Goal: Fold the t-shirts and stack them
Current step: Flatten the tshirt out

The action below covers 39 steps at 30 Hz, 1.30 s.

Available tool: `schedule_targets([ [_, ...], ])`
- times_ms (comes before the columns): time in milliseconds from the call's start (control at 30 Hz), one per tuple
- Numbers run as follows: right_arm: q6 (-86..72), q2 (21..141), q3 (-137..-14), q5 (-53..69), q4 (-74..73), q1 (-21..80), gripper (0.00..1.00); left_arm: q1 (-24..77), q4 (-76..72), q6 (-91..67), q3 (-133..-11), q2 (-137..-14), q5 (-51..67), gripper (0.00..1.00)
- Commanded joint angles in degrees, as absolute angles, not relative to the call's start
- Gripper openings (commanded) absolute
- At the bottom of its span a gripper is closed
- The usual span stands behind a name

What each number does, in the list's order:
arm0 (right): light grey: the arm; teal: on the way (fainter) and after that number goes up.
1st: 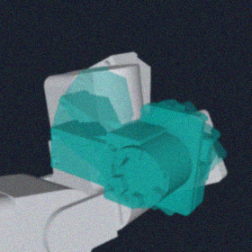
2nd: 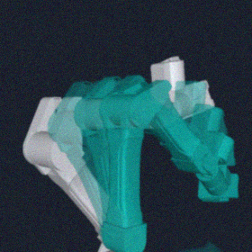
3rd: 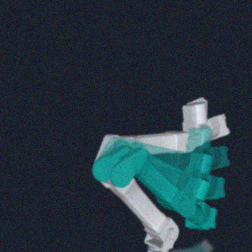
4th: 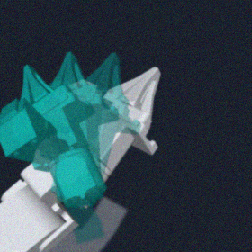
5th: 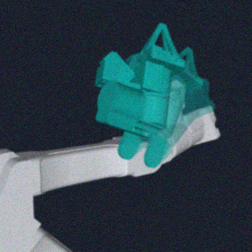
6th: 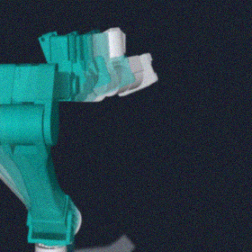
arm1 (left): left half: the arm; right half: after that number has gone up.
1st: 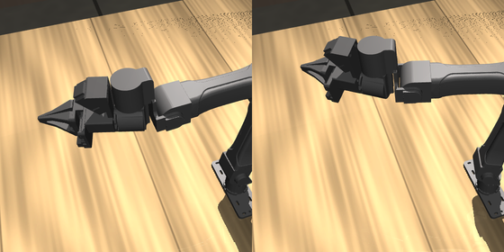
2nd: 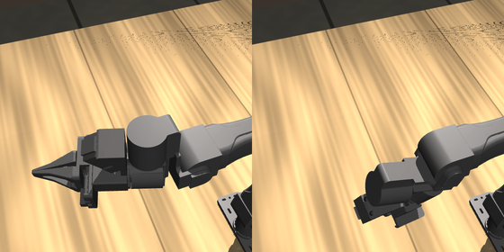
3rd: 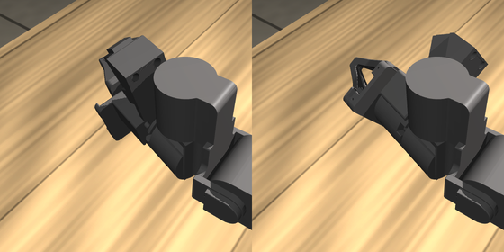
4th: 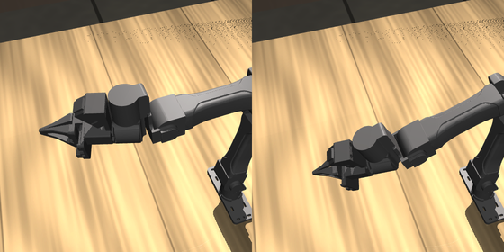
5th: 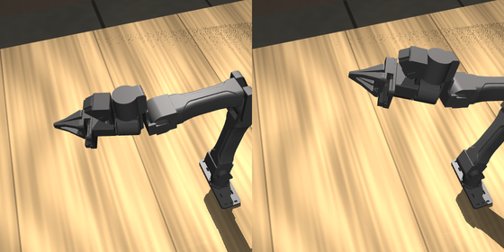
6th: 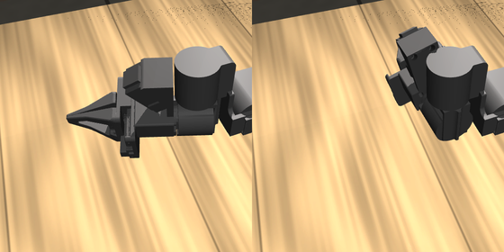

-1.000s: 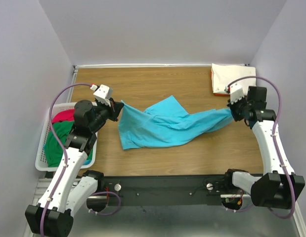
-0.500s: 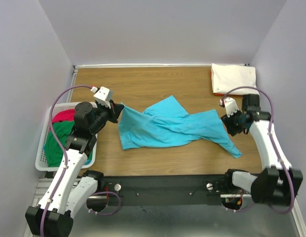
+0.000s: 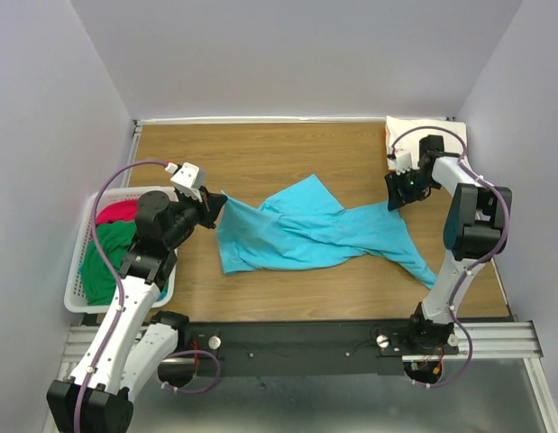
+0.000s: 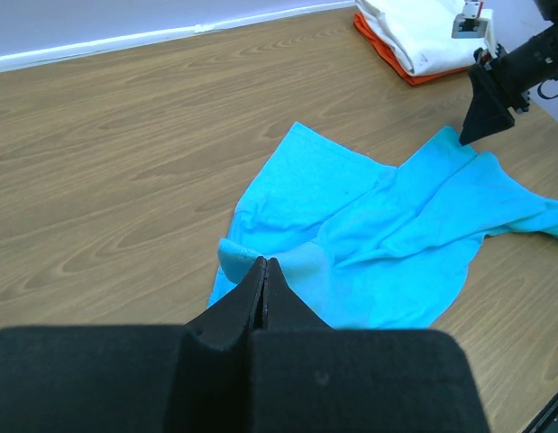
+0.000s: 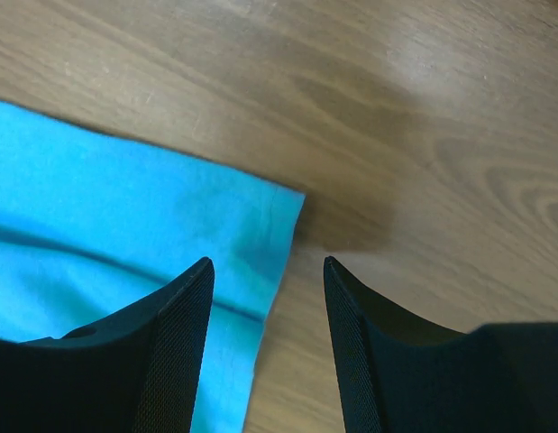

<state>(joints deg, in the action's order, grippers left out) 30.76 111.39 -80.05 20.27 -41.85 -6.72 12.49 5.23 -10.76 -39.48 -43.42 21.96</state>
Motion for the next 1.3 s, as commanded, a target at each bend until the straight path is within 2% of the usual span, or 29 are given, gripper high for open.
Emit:
schedule_targets([
  [0,29.09,114.87,-83.23,22.59,-41.31,-6.86,0.59,12.39,3.34,-10.99,-39.11,-43.07,23.47,0.0],
  [133,28.57,117.68,-83.59,22.94,-41.22,-6.86,0.58,12.48,3.43,-10.99,-39.02,-43.42,23.38,0.0],
  [200,28.65,118.21,-83.15,23.11,-41.13,-6.86,0.52,12.39,3.34,-10.99,-39.11,-43.42,23.47,0.0],
  [267,28.83,118.04,-82.01,24.25,-41.31,-6.86,0.42,12.48,3.34,-10.9,-39.2,-43.5,23.55,0.0],
  [300,28.83,117.6,-81.65,24.61,-41.22,-6.77,0.3,12.48,3.34,-10.9,-39.11,-43.51,23.47,0.0],
  [467,29.09,113.22,-79.89,24.7,-41.31,-6.77,0.01,12.48,3.86,-10.72,-39.81,-43.33,22.33,0.0],
  [600,28.74,107.86,-80.77,23.55,-41.48,-6.77,0.01,12.39,5.35,-9.76,-41.74,-42.98,20.31,0.0],
  [900,29.27,84.83,-89.72,19.87,-43.5,-6.86,0.0,12.39,8.0,-8.7,-51.58,-41.31,10.73,0.0],
  [1067,29.97,76.05,-103.16,16.18,-45.0,-6.86,0.0,12.39,5.46,-6.68,-61.68,-41.31,6.25,0.0],
  [1267,30.23,72.34,-120.13,12.66,-45.53,-6.94,0.0,12.39,1.68,-4.75,-76.36,-43.5,5.88,0.0],
])
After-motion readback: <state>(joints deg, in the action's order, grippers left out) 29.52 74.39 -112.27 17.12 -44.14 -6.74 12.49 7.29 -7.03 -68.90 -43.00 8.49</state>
